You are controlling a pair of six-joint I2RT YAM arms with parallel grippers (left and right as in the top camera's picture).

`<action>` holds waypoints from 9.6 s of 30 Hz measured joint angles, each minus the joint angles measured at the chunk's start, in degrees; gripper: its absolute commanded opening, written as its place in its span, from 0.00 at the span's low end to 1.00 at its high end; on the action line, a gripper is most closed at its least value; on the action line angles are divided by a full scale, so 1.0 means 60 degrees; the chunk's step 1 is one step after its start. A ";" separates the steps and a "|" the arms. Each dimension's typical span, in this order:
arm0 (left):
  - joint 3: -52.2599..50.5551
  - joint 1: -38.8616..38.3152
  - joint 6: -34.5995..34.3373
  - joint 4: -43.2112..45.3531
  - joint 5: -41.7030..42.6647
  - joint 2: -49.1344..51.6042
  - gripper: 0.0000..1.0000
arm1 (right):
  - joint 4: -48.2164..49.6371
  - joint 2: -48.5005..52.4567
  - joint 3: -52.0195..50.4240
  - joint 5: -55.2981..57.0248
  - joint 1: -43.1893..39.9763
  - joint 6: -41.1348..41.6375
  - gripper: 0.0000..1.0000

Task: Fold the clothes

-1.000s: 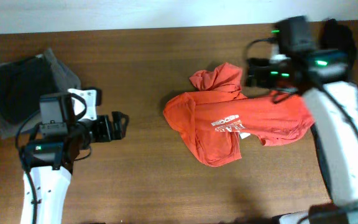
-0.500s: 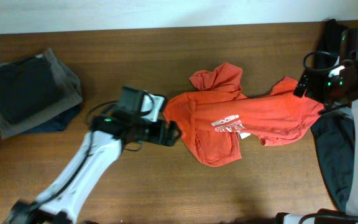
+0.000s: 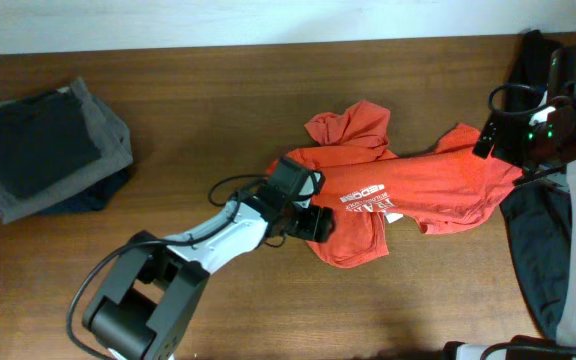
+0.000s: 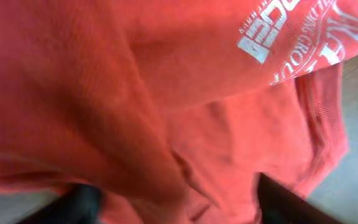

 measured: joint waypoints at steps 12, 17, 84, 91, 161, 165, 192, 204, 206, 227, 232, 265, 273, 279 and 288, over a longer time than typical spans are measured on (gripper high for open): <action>0.0025 -0.0025 -0.0044 -0.0801 -0.1366 0.0033 0.01 | 0.0004 0.0000 0.0000 0.0000 0.0000 -0.0058 0.99; 0.0499 0.0539 0.0240 -0.2801 -0.3628 -0.0546 0.00 | 0.0000 0.0000 0.0000 -0.0004 0.0000 -0.0091 0.99; 0.1042 0.5457 0.1111 -0.6295 0.0517 0.0219 0.96 | -0.0066 0.0000 0.0000 0.0000 0.0000 -0.0120 0.99; 0.0685 0.5235 0.1107 -0.7847 0.1435 0.0229 0.97 | -0.0066 0.0000 0.0000 0.0000 0.0000 -0.0124 0.99; 0.5865 0.6568 0.0441 -0.7632 -0.2339 -0.7009 0.00 | 0.5326 0.1184 -0.3723 -0.2044 0.5519 -0.1577 0.98; 0.5890 0.6568 0.0441 -0.7690 -0.2412 -0.7005 0.00 | 0.6739 0.1614 -0.4575 -0.2473 0.6306 -0.1617 0.99; 0.5890 0.6568 0.0441 -0.7595 -0.2761 -0.7005 0.01 | 0.8142 0.3781 -0.4914 -0.3920 0.9566 -0.1614 0.04; 0.5890 0.6568 0.0484 -0.7570 -0.3078 -0.7005 0.01 | 0.4758 0.3421 -0.2390 -0.2131 0.5690 0.0120 0.35; 0.5890 0.6568 0.0510 -0.7566 -0.3085 -0.7005 0.01 | 0.4371 0.3195 -0.1738 -0.1923 0.4291 0.0204 0.35; 0.5890 0.6568 0.0514 -0.7570 -0.3085 -0.7002 0.01 | 0.3679 0.2852 -0.2845 -0.3617 0.4204 -0.2291 0.61; 0.5890 0.6568 0.0514 -0.7577 -0.3089 -0.7002 0.00 | 0.5533 0.2892 -0.3413 -0.3526 0.5818 -0.2594 0.67; 0.5890 0.6568 0.0514 -0.7821 -0.3085 -0.7002 0.00 | 0.8874 0.4783 -0.4317 -0.0106 0.7624 -0.1606 0.04; 0.5890 0.6568 0.0597 -0.7821 -0.3191 -0.7002 0.00 | 0.8113 0.3657 -0.4069 0.0178 0.6947 -0.1566 0.04; 0.5890 0.6568 0.0637 -0.7821 -0.3300 -0.7002 0.01 | 0.7235 0.2976 -0.4033 0.0215 0.6098 -0.1566 0.04; 0.5890 0.6568 0.0692 -0.7923 -0.3439 -0.6998 0.00 | 0.5424 0.2648 -0.4000 0.0208 0.5071 -0.1534 0.06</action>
